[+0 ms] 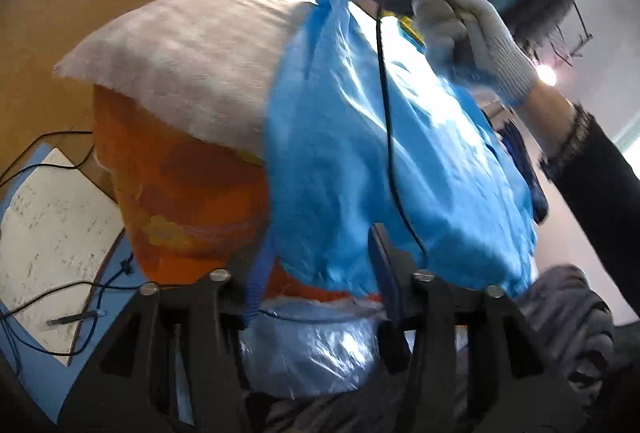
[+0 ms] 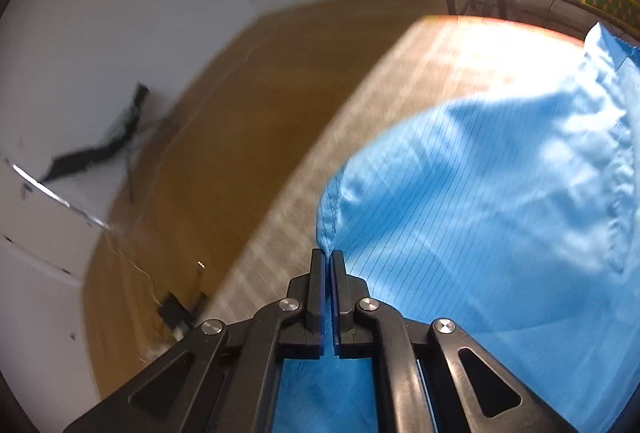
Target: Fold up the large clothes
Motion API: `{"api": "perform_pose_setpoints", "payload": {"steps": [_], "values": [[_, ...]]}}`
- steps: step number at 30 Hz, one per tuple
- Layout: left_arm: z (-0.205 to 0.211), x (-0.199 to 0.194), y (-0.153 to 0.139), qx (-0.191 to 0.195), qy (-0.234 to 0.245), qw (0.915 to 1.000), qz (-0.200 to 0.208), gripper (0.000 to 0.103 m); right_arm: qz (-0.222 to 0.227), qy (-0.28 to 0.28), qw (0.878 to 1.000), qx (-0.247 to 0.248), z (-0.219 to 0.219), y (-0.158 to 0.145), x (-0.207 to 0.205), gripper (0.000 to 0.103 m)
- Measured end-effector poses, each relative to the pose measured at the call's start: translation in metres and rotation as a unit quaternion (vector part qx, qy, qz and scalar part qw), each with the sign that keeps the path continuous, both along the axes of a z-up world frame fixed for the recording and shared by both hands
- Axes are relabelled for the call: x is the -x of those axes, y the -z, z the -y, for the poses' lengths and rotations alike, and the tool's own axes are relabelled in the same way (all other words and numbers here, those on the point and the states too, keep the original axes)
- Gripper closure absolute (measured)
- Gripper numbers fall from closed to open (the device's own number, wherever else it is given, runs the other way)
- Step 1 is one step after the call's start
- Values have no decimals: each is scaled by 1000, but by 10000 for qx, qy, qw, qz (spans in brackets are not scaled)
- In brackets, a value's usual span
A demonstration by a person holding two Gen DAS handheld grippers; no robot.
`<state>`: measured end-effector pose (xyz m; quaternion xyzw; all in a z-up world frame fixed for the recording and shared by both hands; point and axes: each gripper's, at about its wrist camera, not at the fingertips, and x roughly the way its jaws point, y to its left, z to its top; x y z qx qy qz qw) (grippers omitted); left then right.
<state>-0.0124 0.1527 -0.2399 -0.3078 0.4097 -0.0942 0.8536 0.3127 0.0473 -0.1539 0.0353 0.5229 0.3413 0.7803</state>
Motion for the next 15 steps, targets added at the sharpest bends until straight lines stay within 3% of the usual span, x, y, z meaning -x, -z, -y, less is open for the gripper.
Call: {"api": "perform_pose_setpoints", "payload": {"steps": [4, 5, 6, 11, 15], "values": [[-2, -12, 16, -64, -158, 9997, -144, 50, 165, -122, 9981, 590, -20, 19, 5, 95], [-2, -15, 20, -51, -182, 9996, -186, 50, 131, -130, 9972, 719, -22, 22, 4, 75], [-3, -16, 23, 7, -182, 9997, -182, 50, 77, -133, 9973, 723, -18, 22, 1, 65], [-15, -21, 28, 426, -197, 9989, -23, 50, 4, -88, 10000, -27, 40, -6, 12, 65], [-29, -24, 34, 884, -394, 9953, 35, 50, 540, -140, 9972, 498, 93, -18, 42, 69]]}}
